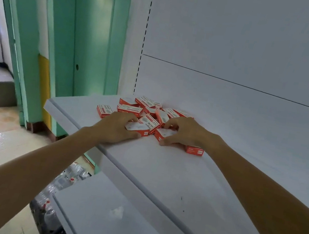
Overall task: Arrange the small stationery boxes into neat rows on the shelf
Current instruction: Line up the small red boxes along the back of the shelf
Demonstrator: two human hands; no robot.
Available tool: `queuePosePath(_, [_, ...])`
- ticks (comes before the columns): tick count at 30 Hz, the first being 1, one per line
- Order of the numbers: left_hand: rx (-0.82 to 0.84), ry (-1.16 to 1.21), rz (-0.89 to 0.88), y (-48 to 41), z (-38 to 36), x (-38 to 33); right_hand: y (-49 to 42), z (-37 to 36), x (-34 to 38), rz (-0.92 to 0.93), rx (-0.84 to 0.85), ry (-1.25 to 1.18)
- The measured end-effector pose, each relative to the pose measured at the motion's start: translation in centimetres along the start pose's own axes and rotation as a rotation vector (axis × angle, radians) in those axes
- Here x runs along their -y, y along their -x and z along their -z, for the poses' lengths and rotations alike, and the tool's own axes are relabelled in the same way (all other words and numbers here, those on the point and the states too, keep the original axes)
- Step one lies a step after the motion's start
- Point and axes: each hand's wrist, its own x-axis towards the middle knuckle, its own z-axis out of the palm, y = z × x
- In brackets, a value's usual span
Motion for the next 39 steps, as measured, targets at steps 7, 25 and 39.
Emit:
queuePosePath(7, [0.082,0.067,-0.043,-2.2,0.9,2.2,-2.2,0.0,0.9,-0.085,0.026,-0.001])
queuePosePath(25, [0.072,0.301,-0.536,-3.1,2.4,0.8,7.2,-1.8,4.4,-0.464,-0.554,-0.098])
queuePosePath(39, [0.325,0.442,-0.826,-0.7,-4.1,-20.0,29.5,0.9,-1.9,-0.988,-0.671,-0.05])
